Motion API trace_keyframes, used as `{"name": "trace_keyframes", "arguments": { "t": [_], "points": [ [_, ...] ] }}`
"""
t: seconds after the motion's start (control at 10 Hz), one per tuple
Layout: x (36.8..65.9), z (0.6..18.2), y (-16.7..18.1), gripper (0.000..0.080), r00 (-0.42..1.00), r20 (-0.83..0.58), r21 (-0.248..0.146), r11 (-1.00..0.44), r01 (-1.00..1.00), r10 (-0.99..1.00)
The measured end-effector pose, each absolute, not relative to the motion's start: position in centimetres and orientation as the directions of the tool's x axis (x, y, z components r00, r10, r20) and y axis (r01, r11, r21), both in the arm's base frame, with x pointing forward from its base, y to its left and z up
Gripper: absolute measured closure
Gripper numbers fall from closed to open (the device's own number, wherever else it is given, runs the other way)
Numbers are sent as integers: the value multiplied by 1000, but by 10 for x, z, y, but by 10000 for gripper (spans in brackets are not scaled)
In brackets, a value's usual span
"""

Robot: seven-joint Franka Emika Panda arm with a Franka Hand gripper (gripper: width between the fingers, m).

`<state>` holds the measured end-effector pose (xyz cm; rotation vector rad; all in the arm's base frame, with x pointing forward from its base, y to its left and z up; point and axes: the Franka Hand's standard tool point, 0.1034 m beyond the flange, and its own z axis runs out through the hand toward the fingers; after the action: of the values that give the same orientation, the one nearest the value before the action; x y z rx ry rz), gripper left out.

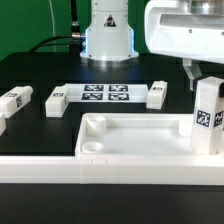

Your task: Assemble desk

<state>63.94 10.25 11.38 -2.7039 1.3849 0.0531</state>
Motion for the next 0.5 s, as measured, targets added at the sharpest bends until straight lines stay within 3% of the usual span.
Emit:
{"name": "trace_keyframes", "arguments": {
  "t": [0.2, 0.5],
  "points": [
    [637, 114, 106, 505, 376, -99, -74, -370, -926, -921],
    [635, 114, 106, 505, 26, -160, -102, -10, -995, -987]
  ]
}}
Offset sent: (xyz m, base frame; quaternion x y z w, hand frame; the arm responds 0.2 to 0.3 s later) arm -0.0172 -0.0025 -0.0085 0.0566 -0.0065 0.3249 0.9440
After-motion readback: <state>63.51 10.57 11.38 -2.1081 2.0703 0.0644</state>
